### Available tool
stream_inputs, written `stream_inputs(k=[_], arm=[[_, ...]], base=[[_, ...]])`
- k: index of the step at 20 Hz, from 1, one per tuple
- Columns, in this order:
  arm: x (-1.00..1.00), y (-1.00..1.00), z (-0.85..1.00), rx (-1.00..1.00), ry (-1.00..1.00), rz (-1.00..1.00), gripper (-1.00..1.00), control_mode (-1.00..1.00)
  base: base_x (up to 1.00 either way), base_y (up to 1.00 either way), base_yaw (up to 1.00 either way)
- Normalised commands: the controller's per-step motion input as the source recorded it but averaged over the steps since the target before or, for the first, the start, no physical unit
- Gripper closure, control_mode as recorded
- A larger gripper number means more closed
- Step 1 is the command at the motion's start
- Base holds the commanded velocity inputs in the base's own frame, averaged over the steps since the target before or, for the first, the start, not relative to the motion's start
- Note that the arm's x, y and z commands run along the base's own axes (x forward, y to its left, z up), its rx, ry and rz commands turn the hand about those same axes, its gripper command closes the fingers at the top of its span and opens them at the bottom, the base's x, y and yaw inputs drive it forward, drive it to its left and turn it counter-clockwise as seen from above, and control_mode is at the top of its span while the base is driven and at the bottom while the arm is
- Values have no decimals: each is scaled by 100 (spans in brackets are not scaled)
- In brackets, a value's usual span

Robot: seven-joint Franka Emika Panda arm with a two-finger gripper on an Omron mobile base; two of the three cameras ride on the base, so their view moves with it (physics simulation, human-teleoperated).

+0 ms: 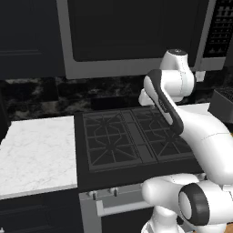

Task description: Open the microwave, place the bowl with waffle inside the microwave, then close the microwave door and turn it on.

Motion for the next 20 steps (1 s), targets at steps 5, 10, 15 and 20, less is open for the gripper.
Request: stream_inputs(k=[5,10,15,20], arm=[[-9,-3,0,4,3,0,-100,-100],[-9,-44,0,27,0,-17,-100,-100],[0,-84,10,64,-3,-28,-100,-100],[-4,-61,55,70,-3,-30,-100,-100]], base=[[0,0,0],[0,0,0],[0,0,0],[0,0,0]])
